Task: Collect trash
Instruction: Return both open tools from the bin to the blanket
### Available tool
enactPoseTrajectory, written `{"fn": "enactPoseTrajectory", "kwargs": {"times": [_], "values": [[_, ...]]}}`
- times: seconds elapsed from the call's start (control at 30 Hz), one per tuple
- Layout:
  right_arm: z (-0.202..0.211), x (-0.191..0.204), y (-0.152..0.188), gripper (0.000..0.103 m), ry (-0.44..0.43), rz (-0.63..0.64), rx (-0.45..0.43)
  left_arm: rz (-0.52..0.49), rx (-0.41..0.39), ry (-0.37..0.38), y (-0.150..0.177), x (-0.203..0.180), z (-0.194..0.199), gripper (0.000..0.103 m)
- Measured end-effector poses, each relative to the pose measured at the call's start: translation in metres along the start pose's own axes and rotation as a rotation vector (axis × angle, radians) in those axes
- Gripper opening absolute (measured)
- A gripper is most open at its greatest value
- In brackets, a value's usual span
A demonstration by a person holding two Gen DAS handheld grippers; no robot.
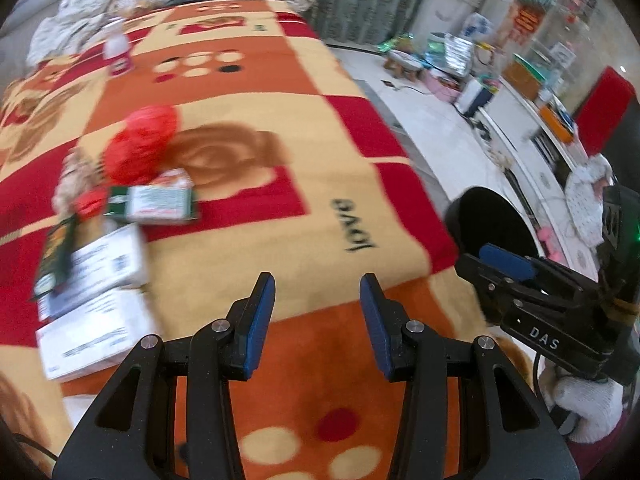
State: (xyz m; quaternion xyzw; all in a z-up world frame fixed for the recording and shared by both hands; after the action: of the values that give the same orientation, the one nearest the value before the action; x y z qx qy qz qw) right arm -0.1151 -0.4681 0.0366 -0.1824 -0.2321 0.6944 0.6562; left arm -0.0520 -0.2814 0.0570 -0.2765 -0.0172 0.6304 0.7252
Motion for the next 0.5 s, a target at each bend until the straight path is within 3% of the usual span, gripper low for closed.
{"fn": "enactPoseTrajectory", "kwargs": {"times": [0.37, 0.5], "values": [[-0.026, 0.083, -0.030, 0.045, -0.108, 0.126, 0.013, 0.152, -0.063, -0.093, -0.019, 0.102, 0.035, 0.042], [-0.038, 0.113, -0.040, 0.051, -0.145, 0.179, 0.024, 0.205, -0.072, -0.125, -0.025, 0.136, 0.042, 0.042]]}}
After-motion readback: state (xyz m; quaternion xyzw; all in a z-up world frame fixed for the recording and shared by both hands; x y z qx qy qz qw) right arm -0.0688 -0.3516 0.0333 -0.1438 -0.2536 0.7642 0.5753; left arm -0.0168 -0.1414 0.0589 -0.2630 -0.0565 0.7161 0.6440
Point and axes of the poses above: each gripper's, at about its wrist camera, not at the fingertips, and z roughly against the way its jaws point, x to its left, y to its underside, the point moved 2 cm from there along -z, roughly the way its jaws point, and after that the axes turned 15 degrees about z, right-handed, at the moved point
